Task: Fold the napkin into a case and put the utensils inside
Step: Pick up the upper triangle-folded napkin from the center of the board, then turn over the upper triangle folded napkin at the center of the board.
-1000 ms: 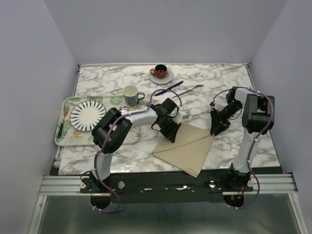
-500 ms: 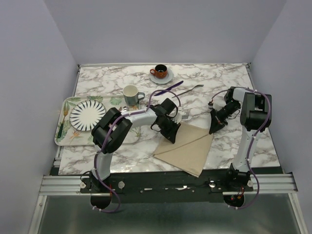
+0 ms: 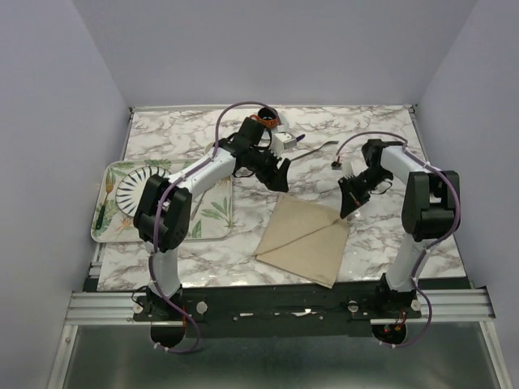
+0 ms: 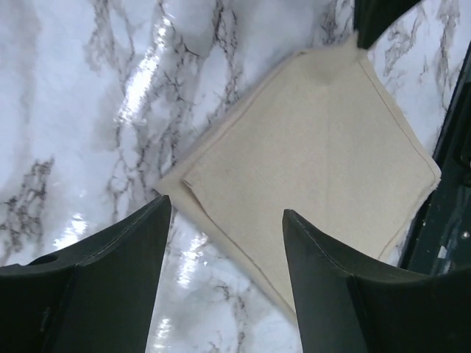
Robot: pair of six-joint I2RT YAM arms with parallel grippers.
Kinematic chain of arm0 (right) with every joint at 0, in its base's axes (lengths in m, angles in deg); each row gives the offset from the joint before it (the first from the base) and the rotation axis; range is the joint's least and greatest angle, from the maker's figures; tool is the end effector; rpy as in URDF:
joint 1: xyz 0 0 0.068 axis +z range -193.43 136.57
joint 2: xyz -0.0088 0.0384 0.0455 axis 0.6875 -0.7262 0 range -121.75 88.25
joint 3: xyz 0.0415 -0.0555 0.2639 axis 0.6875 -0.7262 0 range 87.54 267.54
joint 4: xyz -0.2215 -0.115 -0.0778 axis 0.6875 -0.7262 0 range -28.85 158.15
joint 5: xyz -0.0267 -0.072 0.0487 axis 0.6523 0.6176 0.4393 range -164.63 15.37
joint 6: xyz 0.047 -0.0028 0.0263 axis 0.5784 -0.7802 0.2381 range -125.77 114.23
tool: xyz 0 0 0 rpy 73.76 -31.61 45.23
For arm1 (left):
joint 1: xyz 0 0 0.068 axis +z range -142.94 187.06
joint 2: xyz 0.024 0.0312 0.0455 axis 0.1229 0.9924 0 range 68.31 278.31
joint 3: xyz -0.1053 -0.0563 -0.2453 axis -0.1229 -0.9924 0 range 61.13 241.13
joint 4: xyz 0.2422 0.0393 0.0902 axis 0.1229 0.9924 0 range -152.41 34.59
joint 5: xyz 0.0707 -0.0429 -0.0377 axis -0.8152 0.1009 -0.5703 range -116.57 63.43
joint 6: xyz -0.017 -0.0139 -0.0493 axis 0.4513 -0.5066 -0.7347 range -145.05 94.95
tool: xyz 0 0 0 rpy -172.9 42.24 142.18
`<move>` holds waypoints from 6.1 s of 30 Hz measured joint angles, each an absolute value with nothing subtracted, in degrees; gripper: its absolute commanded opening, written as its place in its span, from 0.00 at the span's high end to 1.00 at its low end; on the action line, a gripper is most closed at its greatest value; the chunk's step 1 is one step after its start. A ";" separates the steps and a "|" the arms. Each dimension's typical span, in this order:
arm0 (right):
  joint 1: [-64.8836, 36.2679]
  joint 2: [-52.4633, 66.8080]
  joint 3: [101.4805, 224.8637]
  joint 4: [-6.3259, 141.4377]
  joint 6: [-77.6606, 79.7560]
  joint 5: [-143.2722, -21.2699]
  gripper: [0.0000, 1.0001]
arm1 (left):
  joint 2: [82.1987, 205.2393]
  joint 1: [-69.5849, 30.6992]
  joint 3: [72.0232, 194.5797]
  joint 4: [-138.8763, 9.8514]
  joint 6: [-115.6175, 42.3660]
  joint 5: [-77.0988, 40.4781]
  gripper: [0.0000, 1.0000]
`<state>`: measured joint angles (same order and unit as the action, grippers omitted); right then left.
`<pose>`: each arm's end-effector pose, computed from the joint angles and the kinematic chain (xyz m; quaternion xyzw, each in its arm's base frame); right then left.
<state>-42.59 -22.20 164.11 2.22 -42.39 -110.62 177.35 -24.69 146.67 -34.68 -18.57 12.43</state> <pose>0.3313 0.0258 0.1728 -0.2793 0.9059 0.3179 0.0171 0.3439 -0.2391 0.2411 0.3959 0.8039 -0.3758 0.2364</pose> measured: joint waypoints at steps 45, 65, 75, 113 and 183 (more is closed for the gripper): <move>-22.40 7.31 135.13 29.87 -62.87 -88.91 0.99 | 200.78 -22.90 165.38 -21.94 -2.46 20.06 0.75; -24.50 7.48 135.37 31.31 -57.64 -85.77 0.99 | 192.23 -22.57 155.52 -23.67 -0.71 22.22 1.00; -25.17 7.22 137.89 31.31 -56.07 -85.81 0.99 | 190.72 -22.31 154.43 -24.80 -3.20 23.19 0.60; -25.17 4.25 139.79 31.03 -55.94 -86.73 0.99 | 202.18 -18.26 161.51 -23.82 -16.75 34.53 0.44; -37.09 26.12 125.23 56.99 -71.41 -94.81 0.99 | 172.93 -23.79 145.34 -41.98 4.08 17.42 1.00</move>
<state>-37.09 26.12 125.23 56.99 -71.41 -94.81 172.93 -23.79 145.34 -41.98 4.08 17.42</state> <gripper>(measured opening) 0.015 0.010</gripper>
